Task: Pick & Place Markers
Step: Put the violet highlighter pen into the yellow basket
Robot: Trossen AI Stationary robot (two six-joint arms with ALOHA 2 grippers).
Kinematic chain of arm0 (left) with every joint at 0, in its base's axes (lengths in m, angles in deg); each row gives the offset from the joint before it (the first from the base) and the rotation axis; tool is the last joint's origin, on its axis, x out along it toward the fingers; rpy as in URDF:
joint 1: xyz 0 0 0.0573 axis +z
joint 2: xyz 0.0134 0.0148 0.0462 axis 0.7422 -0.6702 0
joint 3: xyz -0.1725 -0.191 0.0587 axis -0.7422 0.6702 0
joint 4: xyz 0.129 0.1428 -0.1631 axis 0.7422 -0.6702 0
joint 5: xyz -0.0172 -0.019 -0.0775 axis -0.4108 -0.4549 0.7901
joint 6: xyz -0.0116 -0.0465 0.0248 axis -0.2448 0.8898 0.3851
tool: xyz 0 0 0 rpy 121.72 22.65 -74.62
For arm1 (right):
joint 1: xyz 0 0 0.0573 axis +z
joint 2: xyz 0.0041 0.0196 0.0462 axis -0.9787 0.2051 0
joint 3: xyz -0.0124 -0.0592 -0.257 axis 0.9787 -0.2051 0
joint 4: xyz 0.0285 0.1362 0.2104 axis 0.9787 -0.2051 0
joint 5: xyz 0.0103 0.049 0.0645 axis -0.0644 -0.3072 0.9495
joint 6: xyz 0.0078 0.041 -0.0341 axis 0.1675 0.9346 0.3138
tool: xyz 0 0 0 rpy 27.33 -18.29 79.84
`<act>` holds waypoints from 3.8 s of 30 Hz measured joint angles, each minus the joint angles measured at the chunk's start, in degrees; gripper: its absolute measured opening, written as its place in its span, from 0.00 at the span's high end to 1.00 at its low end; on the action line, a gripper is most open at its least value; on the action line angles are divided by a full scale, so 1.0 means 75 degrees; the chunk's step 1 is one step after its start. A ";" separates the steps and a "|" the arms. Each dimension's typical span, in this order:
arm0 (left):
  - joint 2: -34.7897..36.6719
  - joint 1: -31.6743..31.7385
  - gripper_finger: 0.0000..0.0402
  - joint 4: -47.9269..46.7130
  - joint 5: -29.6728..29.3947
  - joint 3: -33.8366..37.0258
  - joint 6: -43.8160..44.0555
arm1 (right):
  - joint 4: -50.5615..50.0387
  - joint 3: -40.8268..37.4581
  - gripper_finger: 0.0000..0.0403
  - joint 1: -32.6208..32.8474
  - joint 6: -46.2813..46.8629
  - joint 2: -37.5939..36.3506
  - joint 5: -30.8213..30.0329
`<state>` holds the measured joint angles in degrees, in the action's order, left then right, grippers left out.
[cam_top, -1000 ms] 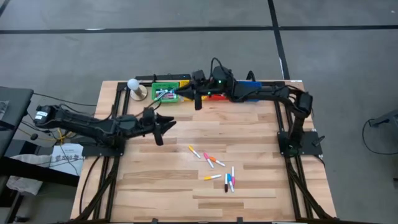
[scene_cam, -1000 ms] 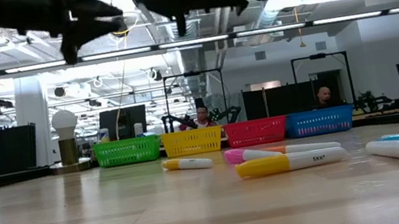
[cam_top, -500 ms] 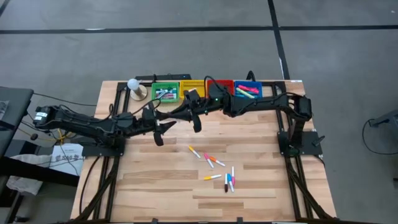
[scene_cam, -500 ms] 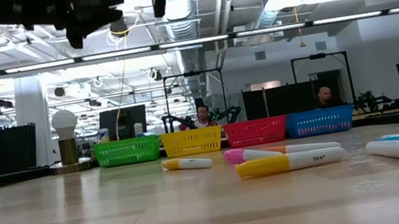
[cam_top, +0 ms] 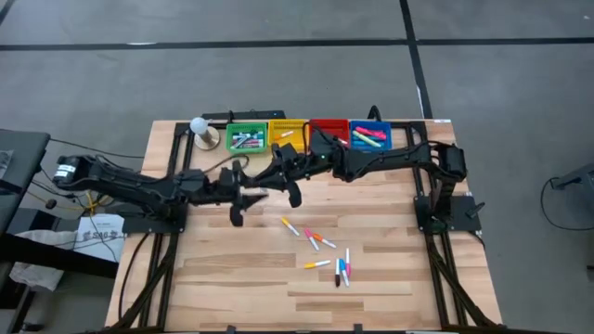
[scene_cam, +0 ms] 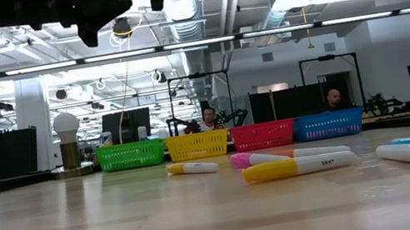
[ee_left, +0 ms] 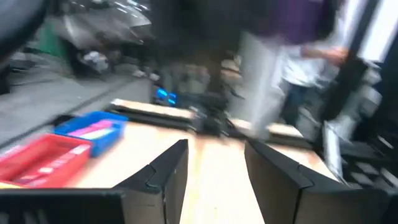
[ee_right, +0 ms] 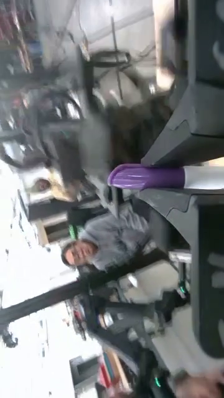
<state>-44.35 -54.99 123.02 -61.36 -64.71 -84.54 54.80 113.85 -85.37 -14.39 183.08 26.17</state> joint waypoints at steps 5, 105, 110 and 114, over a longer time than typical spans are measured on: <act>-0.0329 -0.0225 0.61 0.0036 0.0299 0.0000 -0.0274 | -0.0166 0.0003 0.91 0.0024 0.0105 0.0006 0.0027; -0.5604 0.5339 0.82 -0.1401 0.2295 -0.3386 -0.0814 | -0.8279 -0.0026 0.60 -0.3468 -0.2660 -0.1276 -0.0351; -0.5604 0.5330 0.80 -0.1403 0.2073 -0.3386 -0.0812 | -0.8278 -0.0026 0.60 -0.3375 -0.2608 -0.1276 -0.0348; -0.5604 0.5307 0.79 -0.1409 0.1756 -0.3386 -0.0815 | -0.8276 -0.0026 0.60 -0.3254 -0.2605 -0.1276 -0.0357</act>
<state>-86.39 -15.19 112.45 -48.19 -90.11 -90.65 -7.27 113.66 -109.77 -33.92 173.51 23.49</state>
